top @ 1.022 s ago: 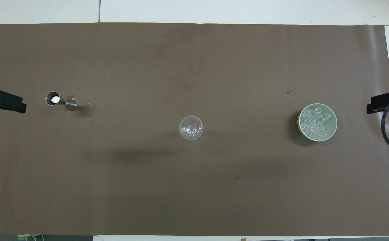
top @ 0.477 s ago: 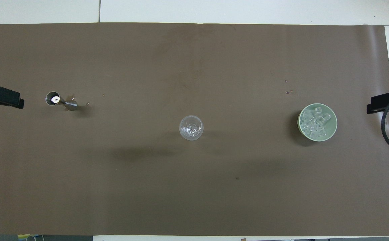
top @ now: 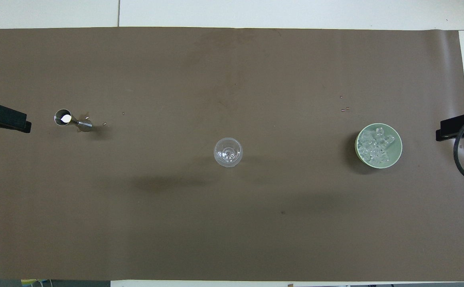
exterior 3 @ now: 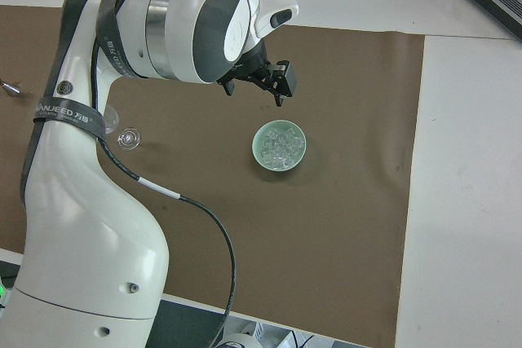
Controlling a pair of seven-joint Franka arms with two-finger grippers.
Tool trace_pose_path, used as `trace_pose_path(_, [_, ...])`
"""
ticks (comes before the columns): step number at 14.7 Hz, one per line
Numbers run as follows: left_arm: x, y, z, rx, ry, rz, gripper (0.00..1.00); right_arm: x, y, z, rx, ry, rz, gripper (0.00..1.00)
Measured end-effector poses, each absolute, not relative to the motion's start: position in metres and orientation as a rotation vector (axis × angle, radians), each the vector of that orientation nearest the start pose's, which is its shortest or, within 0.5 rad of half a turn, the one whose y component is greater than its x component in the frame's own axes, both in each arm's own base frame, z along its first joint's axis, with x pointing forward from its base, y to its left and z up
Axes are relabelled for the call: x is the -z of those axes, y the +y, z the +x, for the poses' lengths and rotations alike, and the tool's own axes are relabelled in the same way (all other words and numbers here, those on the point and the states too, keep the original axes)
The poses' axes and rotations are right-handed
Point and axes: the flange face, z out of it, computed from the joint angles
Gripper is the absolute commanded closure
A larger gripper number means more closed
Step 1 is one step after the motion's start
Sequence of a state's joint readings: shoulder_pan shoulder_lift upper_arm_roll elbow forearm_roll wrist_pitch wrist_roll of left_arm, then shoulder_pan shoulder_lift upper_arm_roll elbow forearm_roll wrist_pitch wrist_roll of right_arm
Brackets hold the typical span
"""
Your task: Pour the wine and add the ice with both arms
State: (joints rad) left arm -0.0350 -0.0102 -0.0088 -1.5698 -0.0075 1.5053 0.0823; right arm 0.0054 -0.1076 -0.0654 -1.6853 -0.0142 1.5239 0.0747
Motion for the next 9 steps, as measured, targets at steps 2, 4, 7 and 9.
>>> trace_pose_path(2, [-0.627, -0.024, 0.545, -0.080, 0.196, -3.143, 0.00, -0.624, -0.033, 0.514, -0.085, 0.208, -3.141, 0.00])
trace_pose_path(4, [-0.622, -0.023, 0.553, -0.087, 0.192, -3.143, 0.00, -0.624, -0.032, 0.514, -0.085, 0.205, -3.142, 0.00])
trace_pose_path(7, [-0.601, -0.014, 0.583, -0.122, 0.165, -3.144, 0.00, -0.624, -0.032, 0.514, -0.085, 0.206, -3.142, 0.00])
trace_pose_path(9, [-0.581, -0.003, 0.606, -0.153, 0.130, -3.141, 0.00, -0.624, -0.033, 0.514, -0.085, 0.208, -3.141, 0.00])
